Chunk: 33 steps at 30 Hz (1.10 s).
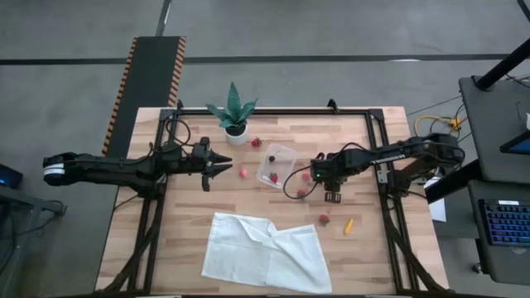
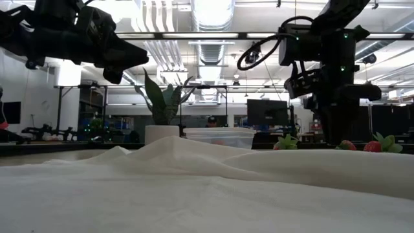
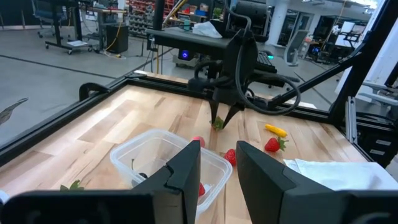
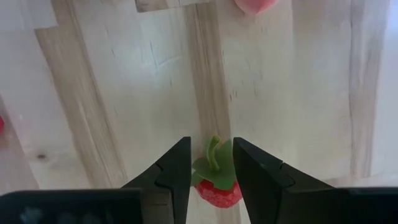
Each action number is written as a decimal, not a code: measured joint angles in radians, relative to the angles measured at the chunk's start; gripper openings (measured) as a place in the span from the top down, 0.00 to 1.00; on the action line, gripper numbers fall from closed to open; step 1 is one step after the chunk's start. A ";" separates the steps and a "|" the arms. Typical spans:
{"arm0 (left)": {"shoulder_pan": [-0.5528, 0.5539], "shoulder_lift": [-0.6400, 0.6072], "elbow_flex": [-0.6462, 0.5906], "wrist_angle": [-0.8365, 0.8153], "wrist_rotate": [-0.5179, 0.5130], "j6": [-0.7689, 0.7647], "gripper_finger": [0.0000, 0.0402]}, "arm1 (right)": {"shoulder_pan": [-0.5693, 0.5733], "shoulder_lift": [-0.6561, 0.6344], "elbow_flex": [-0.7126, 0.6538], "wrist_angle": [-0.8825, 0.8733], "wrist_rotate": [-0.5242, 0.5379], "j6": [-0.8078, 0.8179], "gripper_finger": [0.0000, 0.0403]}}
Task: Pick and placing Produce into tupperware
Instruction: Put the red strawberry into the transparent bin
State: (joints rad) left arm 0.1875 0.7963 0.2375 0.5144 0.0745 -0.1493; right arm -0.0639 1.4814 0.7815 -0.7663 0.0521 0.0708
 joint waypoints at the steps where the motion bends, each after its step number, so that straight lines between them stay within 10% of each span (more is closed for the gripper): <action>1: 0.000 0.000 0.000 0.000 0.000 0.000 0.78 | 0.000 0.010 0.000 0.001 0.000 0.000 0.72; 33: 0.000 0.000 0.000 0.000 0.000 0.000 0.78 | 0.000 0.039 0.009 0.006 -0.003 0.005 0.98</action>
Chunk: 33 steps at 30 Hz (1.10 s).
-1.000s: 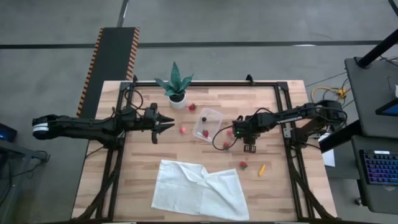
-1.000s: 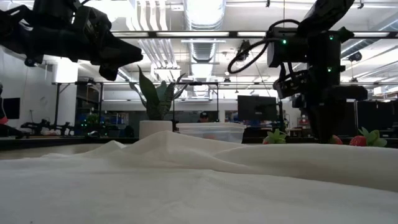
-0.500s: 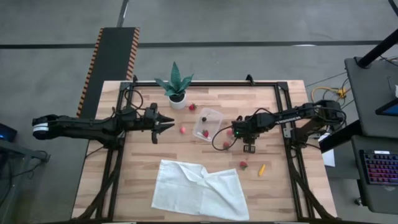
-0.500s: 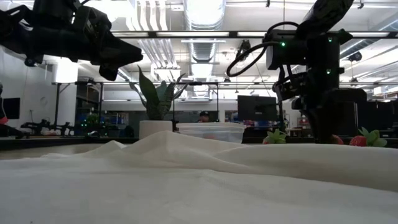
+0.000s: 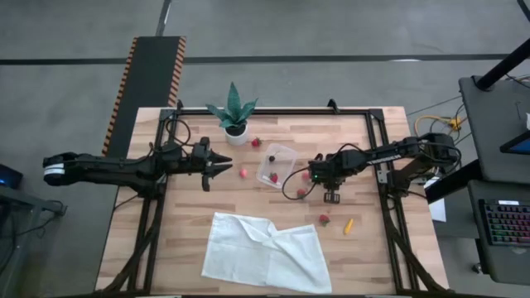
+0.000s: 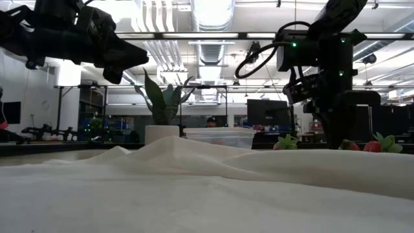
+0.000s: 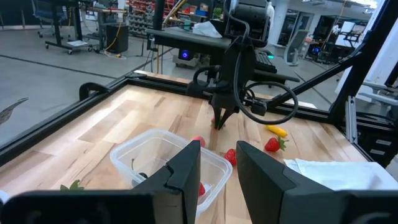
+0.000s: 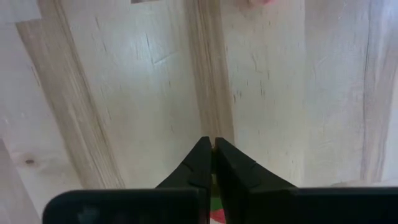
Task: Pick and placing Produce into tupperware
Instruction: Put the red strawberry into the transparent bin
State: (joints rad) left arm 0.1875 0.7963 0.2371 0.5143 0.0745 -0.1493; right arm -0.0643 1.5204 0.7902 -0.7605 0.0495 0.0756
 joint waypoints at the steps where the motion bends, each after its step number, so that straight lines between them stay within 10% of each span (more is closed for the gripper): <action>1: 0.000 0.000 0.000 0.000 0.000 0.000 0.78 | 0.000 0.000 0.006 0.000 0.001 0.002 0.98; 33: 0.000 0.000 0.000 0.000 0.001 -0.001 0.78 | -0.064 0.123 0.466 0.081 0.030 -0.230 0.98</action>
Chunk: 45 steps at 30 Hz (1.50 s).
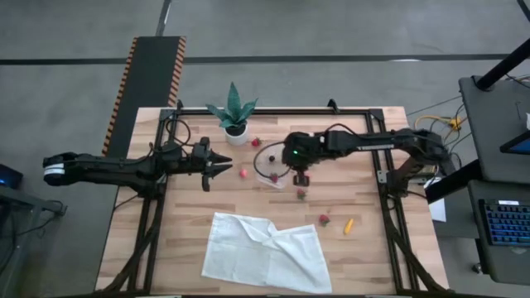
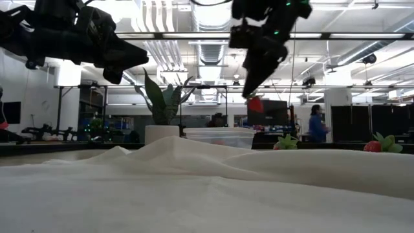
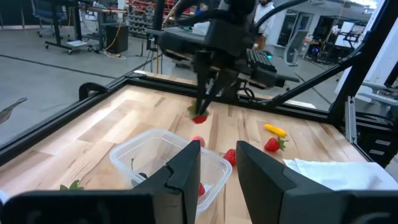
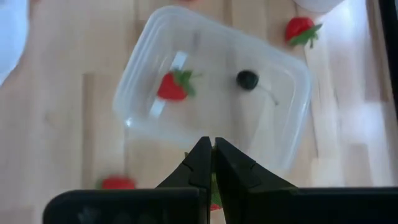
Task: Pick and placing Produce into tupperware
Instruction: Put the red strawberry into the transparent bin, then put the pink peach into the transparent bin
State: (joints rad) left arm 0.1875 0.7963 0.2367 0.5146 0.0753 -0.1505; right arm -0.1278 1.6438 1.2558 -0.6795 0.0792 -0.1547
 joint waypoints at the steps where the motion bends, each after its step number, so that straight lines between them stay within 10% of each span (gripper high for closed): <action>1: 0.000 0.000 0.000 0.000 0.000 0.000 0.78 | -0.008 0.023 0.017 0.001 0.000 -0.010 0.98; 27: 0.000 0.000 -0.017 0.000 0.011 -0.027 0.78 | -0.067 0.301 0.197 0.043 -0.087 -0.096 0.97; 45: 0.000 0.000 -0.028 0.001 0.011 -0.029 0.78 | -0.070 0.213 0.195 -0.079 -0.079 -0.064 0.71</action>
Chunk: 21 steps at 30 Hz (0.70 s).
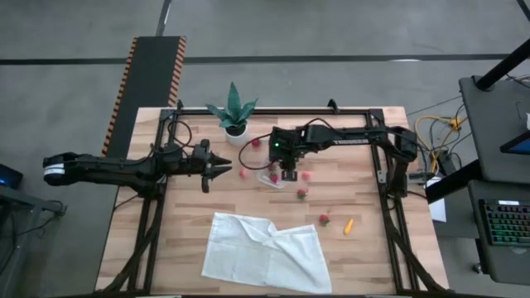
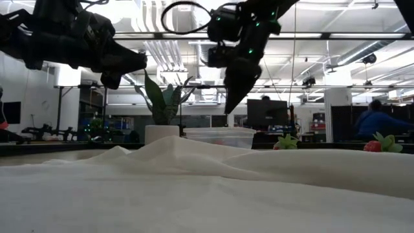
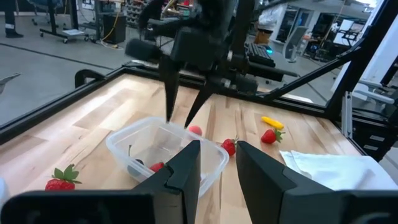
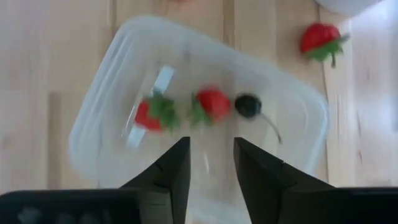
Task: Pick and placing Produce into tupperware
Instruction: Put the pink peach into the transparent bin
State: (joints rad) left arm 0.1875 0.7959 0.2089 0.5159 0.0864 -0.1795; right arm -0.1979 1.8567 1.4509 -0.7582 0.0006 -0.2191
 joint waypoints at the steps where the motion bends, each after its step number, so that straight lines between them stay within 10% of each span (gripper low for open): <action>1: 0.000 0.000 0.000 -0.001 0.000 0.000 0.78 | -0.001 -0.016 0.000 -0.025 0.000 0.007 0.70; 11: 0.000 0.000 0.001 0.000 0.000 -0.001 0.78 | -0.003 -0.261 -0.099 -0.161 0.000 0.085 0.67; 21: 0.000 0.000 0.007 0.004 0.000 0.000 0.78 | 0.007 -0.610 -0.543 0.232 -0.034 0.214 0.67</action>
State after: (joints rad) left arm 0.1871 0.7963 0.2161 0.5200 0.0864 -0.1791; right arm -0.1906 1.2462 0.9075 -0.5260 -0.0331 -0.0050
